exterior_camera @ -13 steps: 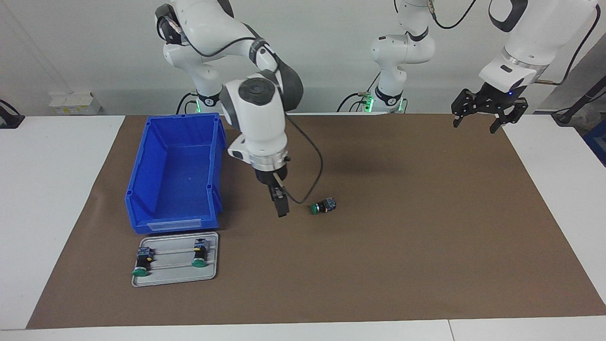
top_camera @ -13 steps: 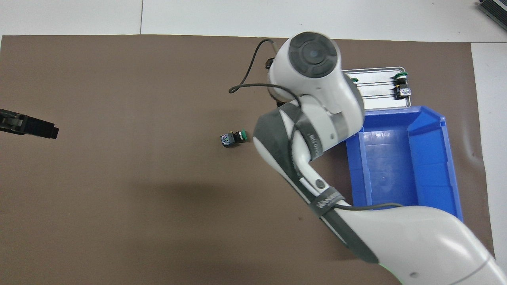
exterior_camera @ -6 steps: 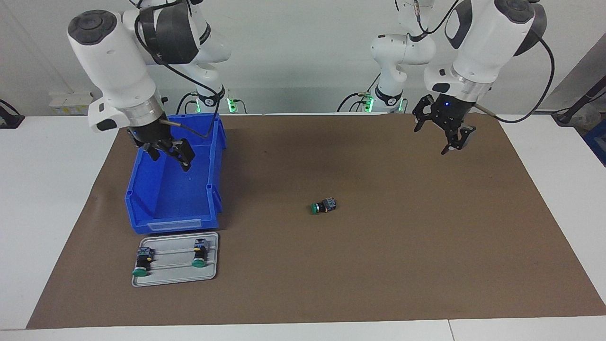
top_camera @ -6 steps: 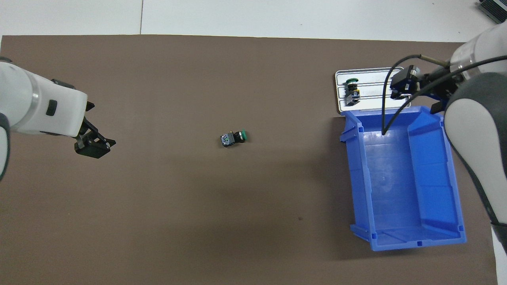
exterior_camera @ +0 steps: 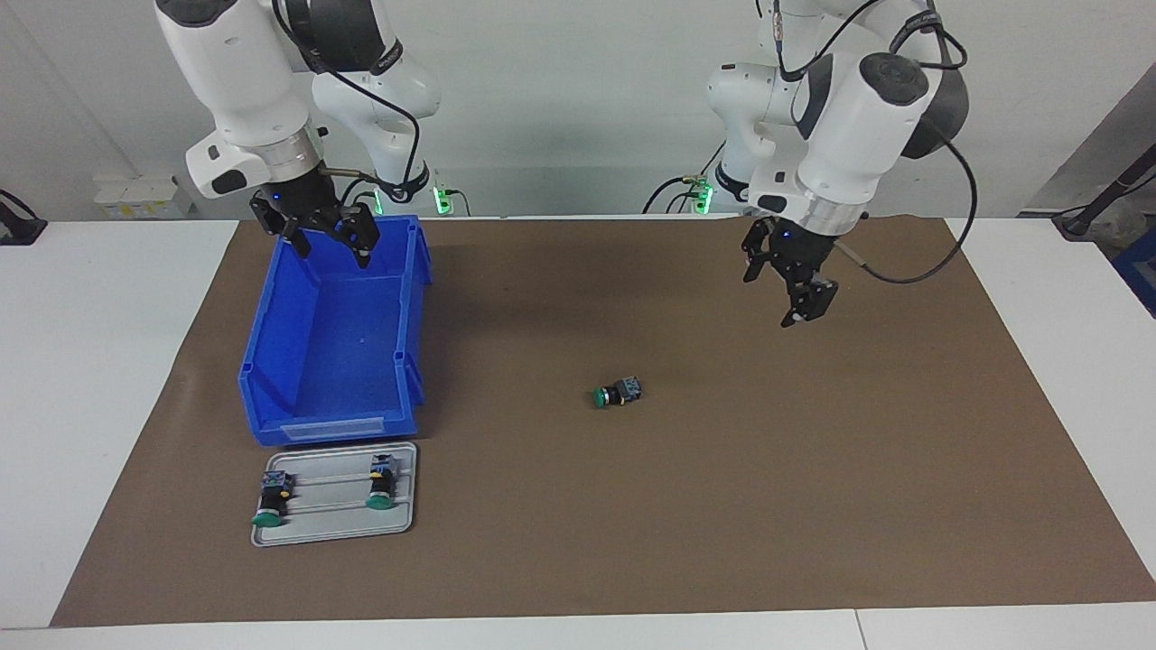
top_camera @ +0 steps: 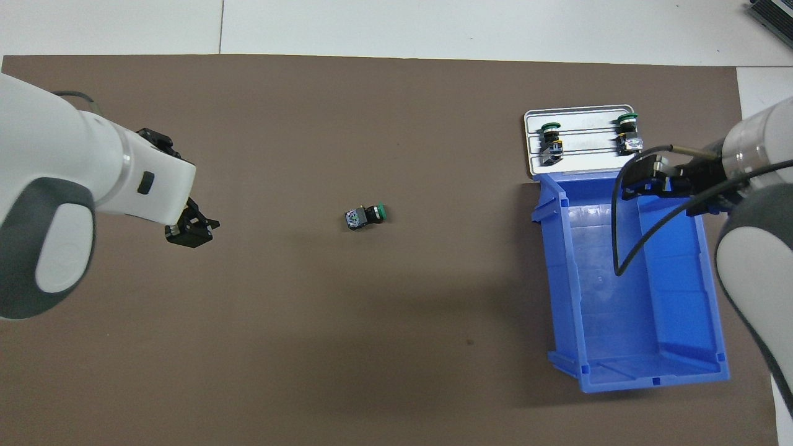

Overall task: Place and press button with both arms
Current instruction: 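Retract the right gripper to the bin while the left gripper reaches the button, then grasp the button with the left gripper and lift it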

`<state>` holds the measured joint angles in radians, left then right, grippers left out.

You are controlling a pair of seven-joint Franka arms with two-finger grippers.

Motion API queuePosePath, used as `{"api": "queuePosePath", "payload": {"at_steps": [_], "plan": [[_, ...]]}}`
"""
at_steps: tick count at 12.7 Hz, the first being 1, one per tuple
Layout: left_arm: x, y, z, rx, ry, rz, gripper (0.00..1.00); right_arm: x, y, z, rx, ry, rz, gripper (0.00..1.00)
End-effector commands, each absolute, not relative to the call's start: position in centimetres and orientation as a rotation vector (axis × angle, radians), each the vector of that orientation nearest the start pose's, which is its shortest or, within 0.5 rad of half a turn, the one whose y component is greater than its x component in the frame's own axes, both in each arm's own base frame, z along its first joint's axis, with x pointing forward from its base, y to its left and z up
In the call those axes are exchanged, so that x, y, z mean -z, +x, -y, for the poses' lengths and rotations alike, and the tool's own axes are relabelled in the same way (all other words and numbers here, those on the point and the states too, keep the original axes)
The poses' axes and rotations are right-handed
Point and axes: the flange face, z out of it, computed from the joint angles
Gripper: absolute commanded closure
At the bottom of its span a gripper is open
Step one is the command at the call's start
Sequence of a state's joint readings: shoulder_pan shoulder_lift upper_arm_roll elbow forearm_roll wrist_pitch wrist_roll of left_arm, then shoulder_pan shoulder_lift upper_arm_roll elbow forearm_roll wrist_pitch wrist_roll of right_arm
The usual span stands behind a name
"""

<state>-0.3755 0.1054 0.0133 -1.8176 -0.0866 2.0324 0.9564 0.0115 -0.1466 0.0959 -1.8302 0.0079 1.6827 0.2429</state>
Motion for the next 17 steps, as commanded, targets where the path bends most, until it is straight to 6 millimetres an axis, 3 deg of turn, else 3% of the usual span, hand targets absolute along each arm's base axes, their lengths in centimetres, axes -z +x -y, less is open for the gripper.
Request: {"api": "queuePosePath", "payload": {"at_steps": [1, 3, 6, 8, 9, 12, 13, 17], "plan": [[-46.2, 56.4, 23.7, 0.275, -2.525, -1.928, 0.06, -58.3, 49.7, -5.1, 0.065, -3.122, -0.034, 0.09], [-44.5, 56.5, 25.5, 0.294, -2.542, -1.915, 0.07, -58.3, 50.0, -4.2, 0.088, -3.122, 0.053, 0.03], [-42.6, 56.1, 29.2, 0.328, -2.576, -1.916, 0.07, -58.3, 50.0, -4.1, 0.088, -3.122, 0.029, 0.02], [-41.2, 56.1, 30.5, 0.321, -2.584, -1.919, 0.07, -58.4, 50.0, -4.1, 0.072, -3.122, 0.029, 0.01], [-40.1, 55.5, 32.3, 0.320, -2.581, -1.923, 0.08, -58.5, 50.0, -4.1, 0.072, -3.122, 0.032, 0.01], [-36.1, 56.3, 34.2, 0.280, -2.611, -1.891, 0.09, -58.5, 50.0, -4.7, 0.072, -3.124, 0.056, 0.01], [-35.0, 55.6, 35.8, 0.297, -2.608, -1.890, 0.09, -58.5, 49.9, -4.8, 0.071, -3.122, 0.061, 0.01], [-32.5, 55.5, 37.0, 0.291, -2.600, -1.895, 0.11, -58.5, 50.0, -4.6, 0.072, -3.124, 0.054, 0.01]]}}
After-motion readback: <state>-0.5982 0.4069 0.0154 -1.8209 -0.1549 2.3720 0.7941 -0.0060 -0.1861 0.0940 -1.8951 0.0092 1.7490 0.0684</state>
